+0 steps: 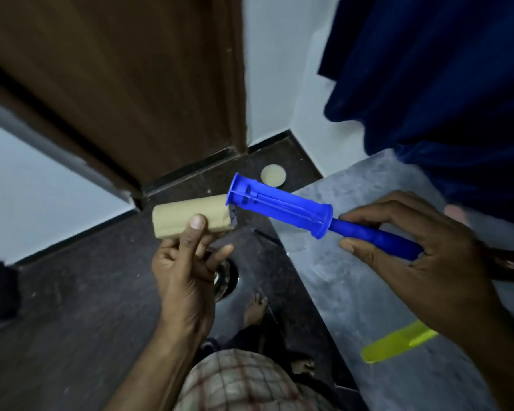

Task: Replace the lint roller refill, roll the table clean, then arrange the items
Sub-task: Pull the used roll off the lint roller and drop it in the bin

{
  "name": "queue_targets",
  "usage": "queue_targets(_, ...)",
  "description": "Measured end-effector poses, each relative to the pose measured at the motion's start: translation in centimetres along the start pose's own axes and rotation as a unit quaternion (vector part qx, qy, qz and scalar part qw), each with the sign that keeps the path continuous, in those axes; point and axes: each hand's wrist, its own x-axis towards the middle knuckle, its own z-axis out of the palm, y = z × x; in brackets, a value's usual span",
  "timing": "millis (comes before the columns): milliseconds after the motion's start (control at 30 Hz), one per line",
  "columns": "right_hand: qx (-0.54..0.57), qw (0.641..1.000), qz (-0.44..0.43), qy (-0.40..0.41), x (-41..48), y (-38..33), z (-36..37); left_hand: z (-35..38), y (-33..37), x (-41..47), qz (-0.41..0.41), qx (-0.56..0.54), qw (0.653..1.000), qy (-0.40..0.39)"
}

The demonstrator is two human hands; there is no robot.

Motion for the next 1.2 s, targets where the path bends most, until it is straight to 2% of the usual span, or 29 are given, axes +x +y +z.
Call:
queue_targets(300, 0.045, 0.987, -0.056, -0.141, 6.0, -0.4, 12.3, -8.7, -3.6, 5.3, 0.012, -0.044, 0.987, 0.152)
queue_targets(533, 0.042, 0.971, -0.088, -0.218, 7.9, -1.8, 18.3, -15.0, -7.0, 8.6, -0.006, -0.040, 0.963, 0.265)
queue_targets(700, 0.041, 0.962, -0.107, -0.248, 8.6, -2.0, 20.2, -19.6, -11.4, 11.0, -0.054, -0.037, 0.950, 0.307)
queue_targets(800, 0.042, 0.960, -0.108, -0.256, 8.7, -1.7, 20.8, -22.1, -14.5, 12.1, -0.141, -0.012, 0.948, 0.285)
queue_targets(900, 0.038, 0.958, -0.098, -0.266, 8.6, -1.4, 20.7, -24.5, -17.0, 12.2, -0.220, 0.019, 0.915, 0.336)
queue_targets(967, 0.035, 0.959, -0.097, -0.263, 8.5, -1.0, 20.2, -25.1, -17.7, 12.1, -0.220, 0.015, 0.899, 0.379)
queue_targets(1067, 0.031, 0.964, -0.085, -0.251, 8.4, -0.2, 18.9, -24.0, -17.6, 12.3, -0.203, 0.037, 0.914, 0.350)
queue_targets(1200, 0.017, 0.971, -0.067, -0.230, 7.8, 0.5, 17.2, -20.2, -15.7, 12.3, -0.151, 0.080, 0.953, 0.251)
